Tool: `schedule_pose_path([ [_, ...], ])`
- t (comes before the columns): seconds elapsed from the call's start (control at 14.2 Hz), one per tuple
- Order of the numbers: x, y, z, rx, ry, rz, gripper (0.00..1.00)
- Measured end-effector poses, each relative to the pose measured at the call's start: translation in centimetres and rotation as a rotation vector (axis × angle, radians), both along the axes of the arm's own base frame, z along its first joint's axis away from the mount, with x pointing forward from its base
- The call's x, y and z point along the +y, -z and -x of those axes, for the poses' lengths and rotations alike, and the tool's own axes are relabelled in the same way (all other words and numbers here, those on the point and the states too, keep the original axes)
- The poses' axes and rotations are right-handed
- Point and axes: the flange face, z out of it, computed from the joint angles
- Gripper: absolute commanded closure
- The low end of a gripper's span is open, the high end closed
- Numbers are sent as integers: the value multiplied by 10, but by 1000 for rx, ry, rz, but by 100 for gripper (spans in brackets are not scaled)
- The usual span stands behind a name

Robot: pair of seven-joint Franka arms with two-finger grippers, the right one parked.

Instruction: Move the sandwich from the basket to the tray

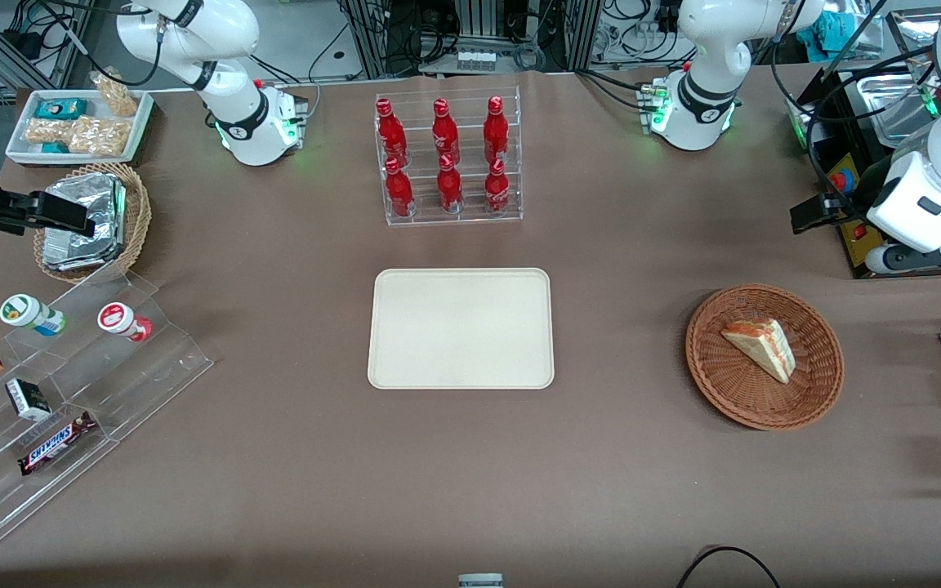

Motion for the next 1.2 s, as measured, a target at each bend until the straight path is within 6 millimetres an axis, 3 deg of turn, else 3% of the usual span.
schedule_pose_path([
  [0.78,5,5,3,41,-41,-11,0],
  [0.99,8,24,-4,79,-103,-24,0],
  [1.2,13,68,-22,114,-157,-42,0],
])
